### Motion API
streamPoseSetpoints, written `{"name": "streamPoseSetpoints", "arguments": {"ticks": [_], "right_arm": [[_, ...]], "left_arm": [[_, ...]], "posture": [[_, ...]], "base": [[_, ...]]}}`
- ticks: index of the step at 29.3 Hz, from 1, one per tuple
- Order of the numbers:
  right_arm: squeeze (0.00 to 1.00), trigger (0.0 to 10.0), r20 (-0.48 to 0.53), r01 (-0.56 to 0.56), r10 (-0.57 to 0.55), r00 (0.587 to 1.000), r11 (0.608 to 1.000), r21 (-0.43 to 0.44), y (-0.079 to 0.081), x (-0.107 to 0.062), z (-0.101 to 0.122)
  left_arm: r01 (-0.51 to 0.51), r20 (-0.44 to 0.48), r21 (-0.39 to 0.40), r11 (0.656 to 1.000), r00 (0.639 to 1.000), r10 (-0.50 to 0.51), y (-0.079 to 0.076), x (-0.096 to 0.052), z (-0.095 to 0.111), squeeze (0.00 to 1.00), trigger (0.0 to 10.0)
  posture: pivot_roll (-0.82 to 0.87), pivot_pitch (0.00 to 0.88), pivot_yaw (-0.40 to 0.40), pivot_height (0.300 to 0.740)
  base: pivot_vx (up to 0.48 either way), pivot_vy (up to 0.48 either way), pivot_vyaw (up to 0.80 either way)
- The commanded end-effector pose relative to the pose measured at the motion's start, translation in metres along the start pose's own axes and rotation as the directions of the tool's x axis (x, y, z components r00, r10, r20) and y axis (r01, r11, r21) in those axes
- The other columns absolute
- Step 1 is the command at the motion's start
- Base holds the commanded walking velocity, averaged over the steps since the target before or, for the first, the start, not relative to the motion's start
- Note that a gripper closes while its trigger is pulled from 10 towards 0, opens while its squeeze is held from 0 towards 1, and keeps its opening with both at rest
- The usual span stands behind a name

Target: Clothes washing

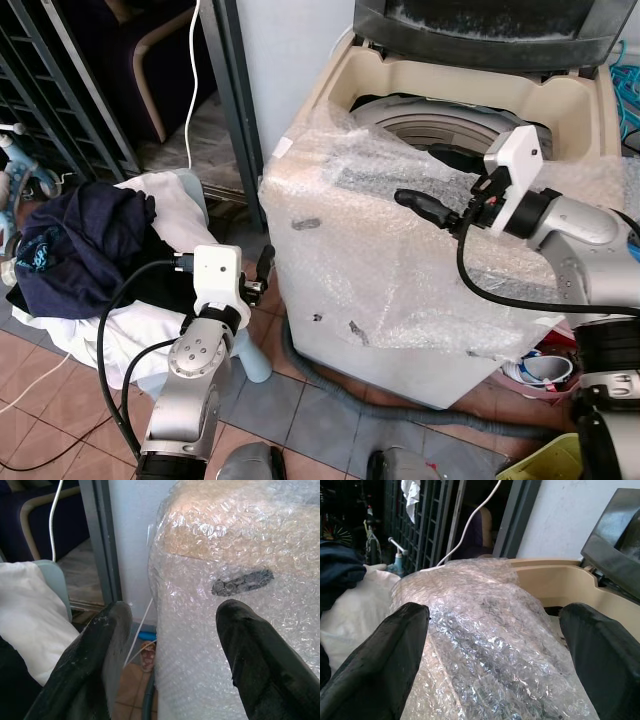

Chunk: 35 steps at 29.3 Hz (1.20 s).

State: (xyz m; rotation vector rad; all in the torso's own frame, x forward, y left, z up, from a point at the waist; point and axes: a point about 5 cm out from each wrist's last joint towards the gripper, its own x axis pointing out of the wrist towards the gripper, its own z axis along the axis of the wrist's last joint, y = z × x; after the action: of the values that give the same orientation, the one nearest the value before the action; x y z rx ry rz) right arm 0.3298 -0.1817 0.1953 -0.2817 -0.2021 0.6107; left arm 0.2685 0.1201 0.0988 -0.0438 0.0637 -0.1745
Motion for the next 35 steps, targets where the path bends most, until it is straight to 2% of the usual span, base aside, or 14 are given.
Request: {"name": "streamPoseSetpoints", "arguments": {"ticks": [1,7,9,10,11,14,15,16,19,22,23,24,32,35], "right_arm": [[1.00,10.0,0.041,0.126,-0.123,0.992,0.990,-0.059,0.003,-0.008,0.001],[1.00,10.0,0.056,0.225,-0.222,0.973,0.973,-0.044,0.050,-0.019,-0.010],[1.00,10.0,0.071,0.356,-0.352,0.933,0.933,-0.054,0.056,-0.021,-0.005],[0.79,10.0,0.073,0.396,-0.392,0.917,0.917,-0.055,0.056,-0.021,-0.004],[0.75,10.0,0.079,0.433,-0.428,0.900,0.899,-0.063,0.055,-0.022,-0.002],[0.79,10.0,0.093,0.509,-0.501,0.860,0.856,-0.094,0.051,-0.026,0.000],[0.96,10.0,0.099,0.524,-0.515,0.851,0.844,-0.113,0.050,-0.026,0.002],[1.00,10.0,0.095,0.538,-0.530,0.842,0.836,-0.104,0.049,-0.026,0.002],[0.95,10.0,0.086,0.526,-0.519,0.850,0.846,-0.090,0.051,-0.023,0.003],[0.68,10.0,0.069,0.517,-0.512,0.856,0.851,-0.091,0.054,-0.024,0.000],[0.68,10.0,0.065,0.516,-0.512,0.856,0.852,-0.091,0.054,-0.024,-0.001],[0.00,10.0,0.055,0.515,-0.512,0.857,0.852,-0.091,0.055,-0.024,-0.003],[0.00,10.0,0.000,0.498,-0.499,0.867,0.866,-0.028,0.066,-0.022,-0.011],[0.00,10.0,-0.009,0.440,-0.442,0.897,0.894,-0.082,0.073,-0.017,-0.012]], "left_arm": [[0.003,-0.011,-0.007,1.000,1.000,-0.003,0.000,0.002,-0.001,0.00,10.0],[-0.010,-0.005,-0.019,1.000,1.000,0.010,-0.001,0.002,0.001,0.00,10.0],[-0.023,-0.004,-0.011,1.000,1.000,0.023,0.001,0.002,0.001,0.00,10.0],[-0.025,-0.002,-0.010,1.000,1.000,0.025,0.001,0.002,0.001,0.00,10.0],[-0.027,-0.001,-0.010,1.000,1.000,0.027,0.002,0.002,0.001,0.00,10.0],[-0.028,-0.001,-0.009,1.000,1.000,0.028,0.001,0.002,0.001,0.00,10.0],[-0.027,-0.003,-0.008,1.000,1.000,0.027,0.001,0.002,0.000,0.00,10.0],[-0.026,-0.004,-0.009,1.000,1.000,0.026,0.000,0.003,0.000,0.00,10.0],[-0.015,-0.004,-0.006,1.000,1.000,0.015,-0.005,0.006,0.001,0.00,10.0],[-0.025,0.008,-0.005,1.000,1.000,0.025,-0.004,0.008,0.003,0.00,10.0],[-0.026,0.009,-0.006,1.000,1.000,0.026,-0.004,0.008,0.003,0.00,10.0],[-0.033,0.007,-0.008,0.999,0.999,0.033,-0.004,0.008,0.002,0.00,10.0],[-0.071,0.007,0.007,0.997,0.997,0.071,0.001,0.008,0.002,0.00,10.0],[-0.079,0.030,0.017,0.997,0.996,0.078,0.004,0.008,0.003,0.00,10.0]], "posture": [[-0.06,0.047,0.074,0.740],[-0.05,0.038,0.070,0.740],[-0.05,0.042,0.068,0.740],[-0.06,0.043,0.069,0.740],[-0.06,0.043,0.070,0.740],[-0.06,0.043,0.072,0.740],[-0.07,0.042,0.075,0.740],[-0.07,0.043,0.076,0.740],[-0.08,0.044,0.074,0.740],[-0.07,0.042,0.070,0.740],[-0.07,0.042,0.070,0.740],[-0.07,0.044,0.070,0.740],[-0.06,0.050,0.074,0.740],[-0.06,0.053,0.075,0.740]], "base": [[0.000,0.000,0.00],[0.000,0.000,0.00],[0.000,0.480,0.00],[0.000,0.480,0.00],[0.000,0.480,0.00],[0.000,0.480,0.63],[0.000,0.480,0.80],[0.000,0.480,0.80],[0.000,0.480,0.80],[0.000,0.480,0.80],[0.000,0.480,0.80],[0.000,0.480,0.80],[0.000,0.480,0.12],[0.000,0.251,0.80]]}}
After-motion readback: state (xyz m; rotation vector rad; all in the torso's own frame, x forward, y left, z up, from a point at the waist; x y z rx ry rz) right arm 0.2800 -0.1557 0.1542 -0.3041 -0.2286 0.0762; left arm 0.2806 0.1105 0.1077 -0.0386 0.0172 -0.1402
